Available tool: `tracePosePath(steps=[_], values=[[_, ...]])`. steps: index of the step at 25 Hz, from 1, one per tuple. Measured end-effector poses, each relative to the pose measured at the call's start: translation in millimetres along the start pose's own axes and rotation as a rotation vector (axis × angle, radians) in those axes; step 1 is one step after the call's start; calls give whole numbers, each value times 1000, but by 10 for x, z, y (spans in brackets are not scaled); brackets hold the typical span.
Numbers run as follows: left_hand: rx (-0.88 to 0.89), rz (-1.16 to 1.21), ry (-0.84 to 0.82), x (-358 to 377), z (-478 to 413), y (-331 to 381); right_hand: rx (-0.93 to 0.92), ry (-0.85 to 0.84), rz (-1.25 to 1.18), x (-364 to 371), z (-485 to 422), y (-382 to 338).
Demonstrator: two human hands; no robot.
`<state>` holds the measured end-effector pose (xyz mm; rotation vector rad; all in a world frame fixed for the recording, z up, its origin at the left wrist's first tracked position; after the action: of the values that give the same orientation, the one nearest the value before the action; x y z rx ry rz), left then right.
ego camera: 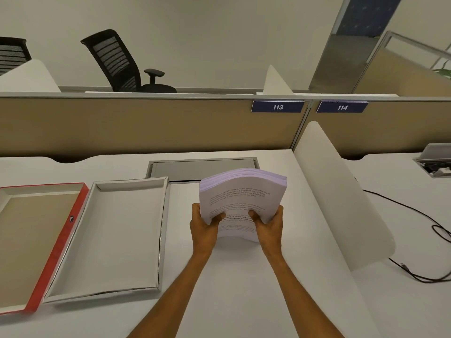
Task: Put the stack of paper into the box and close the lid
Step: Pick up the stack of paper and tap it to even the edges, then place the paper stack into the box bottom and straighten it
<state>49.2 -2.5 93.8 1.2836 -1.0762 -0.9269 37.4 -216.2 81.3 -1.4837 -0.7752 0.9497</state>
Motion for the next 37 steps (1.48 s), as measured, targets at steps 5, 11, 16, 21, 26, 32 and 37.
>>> tracePosePath(steps=[5, 11, 16, 21, 26, 32, 37], values=[[-17, -48, -57, -47, -91, -21, 0, -56, 48, 2, -60, 17], [-48, -86, -93, -41, -116, -101, 6, -49, 85, 20, -52, 14], [-67, -97, -80, -19, -116, -107, 26, 29, 79, 108, 35, 27], [-84, -161, -98, 13, -196, -36, 61, 71, 112, 125, 16, -81], [-98, -316, -125, 13, -422, 245, 177, 63, 305, 217, -94, -313], [-195, -435, -109, -447, -702, 250, 248, -167, 635, 588, -160, -530], [-233, -461, -76, -1035, -706, 233, 238, -271, 673, 1134, 82, -456]])
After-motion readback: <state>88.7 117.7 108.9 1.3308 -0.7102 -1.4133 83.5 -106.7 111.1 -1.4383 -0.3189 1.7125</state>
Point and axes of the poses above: each hand's wrist, its own z-axis away from the middle knuckle, its own x-axis out of the palm, y = z × x, the point moved 7 cm from there along -z, towards the middle knuckle, and after that the axes turned 7 degrees about z, right-handed, at the moved point
